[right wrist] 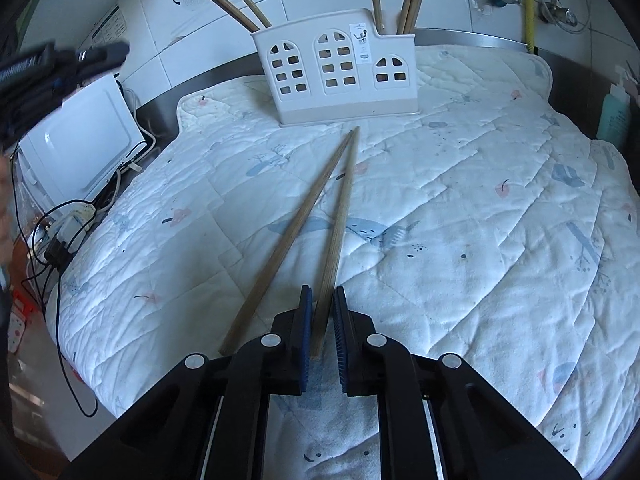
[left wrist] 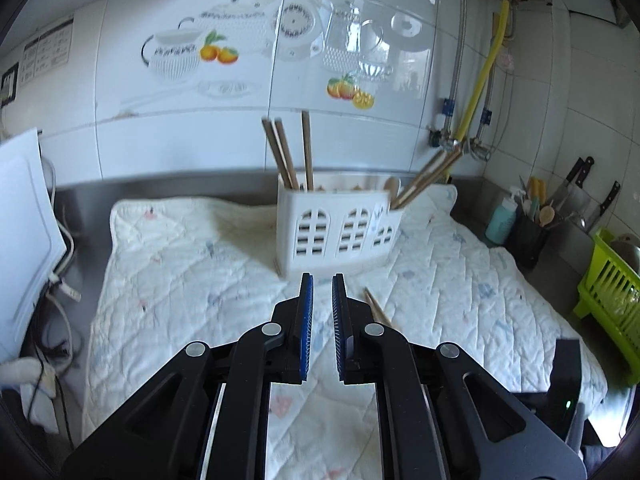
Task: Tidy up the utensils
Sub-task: 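Close the right tool on a chopstick while the left tool grasps the last one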
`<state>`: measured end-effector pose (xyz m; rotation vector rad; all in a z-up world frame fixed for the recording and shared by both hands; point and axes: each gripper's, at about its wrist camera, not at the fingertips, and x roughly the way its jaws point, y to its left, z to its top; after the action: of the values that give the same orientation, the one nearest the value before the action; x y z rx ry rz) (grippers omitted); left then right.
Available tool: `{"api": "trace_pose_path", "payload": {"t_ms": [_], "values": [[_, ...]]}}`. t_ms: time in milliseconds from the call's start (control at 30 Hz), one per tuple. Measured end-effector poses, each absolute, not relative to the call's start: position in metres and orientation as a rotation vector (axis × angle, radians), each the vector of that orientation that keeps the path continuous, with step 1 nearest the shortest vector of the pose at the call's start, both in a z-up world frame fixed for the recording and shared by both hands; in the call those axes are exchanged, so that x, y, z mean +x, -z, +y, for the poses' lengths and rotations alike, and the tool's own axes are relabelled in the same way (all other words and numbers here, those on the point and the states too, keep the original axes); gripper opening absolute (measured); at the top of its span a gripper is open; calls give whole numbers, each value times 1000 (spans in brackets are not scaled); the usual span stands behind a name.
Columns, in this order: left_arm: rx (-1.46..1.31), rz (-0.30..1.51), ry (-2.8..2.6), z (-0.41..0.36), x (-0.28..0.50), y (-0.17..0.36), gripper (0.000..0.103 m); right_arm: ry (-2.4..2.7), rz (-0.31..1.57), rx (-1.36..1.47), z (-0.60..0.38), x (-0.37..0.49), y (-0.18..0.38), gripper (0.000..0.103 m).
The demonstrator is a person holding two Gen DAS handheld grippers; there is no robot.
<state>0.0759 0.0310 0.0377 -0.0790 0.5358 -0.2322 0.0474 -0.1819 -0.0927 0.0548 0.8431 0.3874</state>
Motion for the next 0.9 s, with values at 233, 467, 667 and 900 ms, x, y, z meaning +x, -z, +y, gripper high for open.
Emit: {"api": "trace_pose_path", "payload": {"t_ms": [233,467,667,900], "values": [[-111,661,301,10,56,18,10,-372,814,55,-193,42,84,7],[-164,797,384,-24,43,69,10,-357,724,39,-214,32,53,7],[-158,833,406,-46,42,86,17,-345,643,12,-228,24,21,7],[-161,851,400,-54,45,91,17,-349,576,10,-236,18,-5,7]]}}
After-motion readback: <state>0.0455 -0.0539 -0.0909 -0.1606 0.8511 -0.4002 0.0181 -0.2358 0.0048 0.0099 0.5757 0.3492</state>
